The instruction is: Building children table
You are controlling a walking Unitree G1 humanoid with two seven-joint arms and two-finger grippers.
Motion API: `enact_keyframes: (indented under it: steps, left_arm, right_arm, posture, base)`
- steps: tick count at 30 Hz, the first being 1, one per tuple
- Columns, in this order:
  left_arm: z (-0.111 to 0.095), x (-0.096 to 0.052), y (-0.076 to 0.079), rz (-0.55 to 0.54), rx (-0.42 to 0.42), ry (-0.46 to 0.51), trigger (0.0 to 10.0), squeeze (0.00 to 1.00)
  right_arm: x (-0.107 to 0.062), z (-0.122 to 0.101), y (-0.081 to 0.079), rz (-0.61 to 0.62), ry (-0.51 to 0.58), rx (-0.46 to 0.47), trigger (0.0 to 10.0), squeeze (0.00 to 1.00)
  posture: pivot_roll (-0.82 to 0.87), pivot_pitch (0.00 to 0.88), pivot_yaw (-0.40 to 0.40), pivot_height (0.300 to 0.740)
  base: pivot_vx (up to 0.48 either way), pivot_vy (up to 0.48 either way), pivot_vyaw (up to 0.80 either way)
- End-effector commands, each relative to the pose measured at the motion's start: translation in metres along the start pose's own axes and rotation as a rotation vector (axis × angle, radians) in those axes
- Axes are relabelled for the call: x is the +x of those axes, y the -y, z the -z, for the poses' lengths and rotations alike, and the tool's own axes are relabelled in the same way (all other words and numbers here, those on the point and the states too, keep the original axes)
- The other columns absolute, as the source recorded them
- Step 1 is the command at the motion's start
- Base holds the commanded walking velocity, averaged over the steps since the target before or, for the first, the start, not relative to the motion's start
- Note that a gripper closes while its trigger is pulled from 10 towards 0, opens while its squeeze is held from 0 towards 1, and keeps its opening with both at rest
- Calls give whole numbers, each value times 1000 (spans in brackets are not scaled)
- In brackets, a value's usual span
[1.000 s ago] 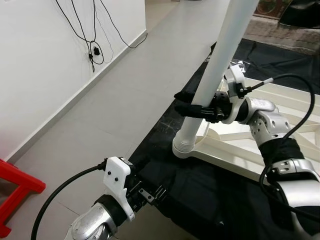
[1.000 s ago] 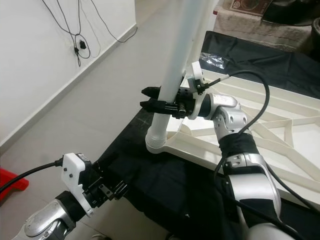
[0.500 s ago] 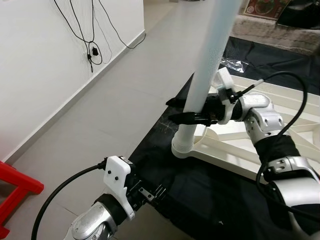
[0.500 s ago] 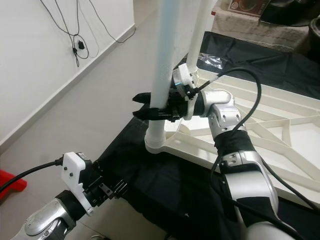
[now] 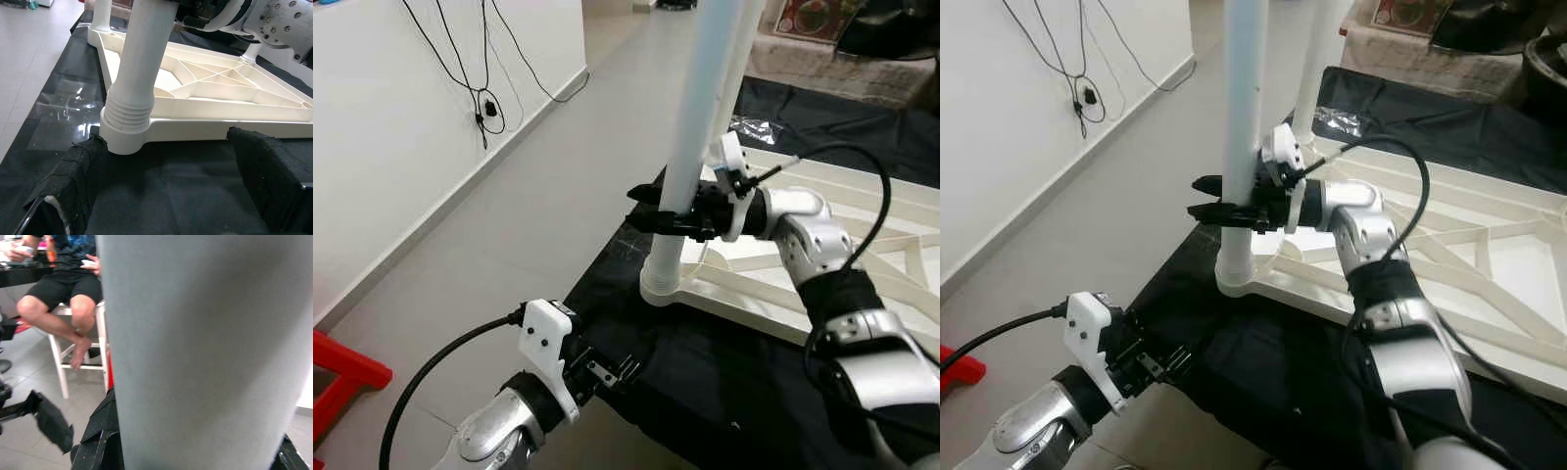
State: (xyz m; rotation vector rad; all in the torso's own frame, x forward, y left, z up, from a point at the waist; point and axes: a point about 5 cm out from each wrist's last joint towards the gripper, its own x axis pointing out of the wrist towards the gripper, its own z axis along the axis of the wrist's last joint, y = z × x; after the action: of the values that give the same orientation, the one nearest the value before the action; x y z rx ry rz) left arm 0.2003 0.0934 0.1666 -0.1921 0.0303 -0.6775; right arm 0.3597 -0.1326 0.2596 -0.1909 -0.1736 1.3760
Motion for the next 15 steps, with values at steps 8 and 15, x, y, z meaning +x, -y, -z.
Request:
enact_keyframes:
  steps: [8,15]
  left_arm:
    - [1,1,-9,-30,19,-2,10000,0]
    - [0,5,-14,-35,29,6,10000,0]
  right_arm:
    - [4,32,-12,197,-86,89,10000,0]
    - [5,42,3,621,-147,147,10000,0]
  posture:
    - [142,210,-20,740]
    - [132,203,-15,740]
  base:
    - [0,0,0]
    - [0,0,0]
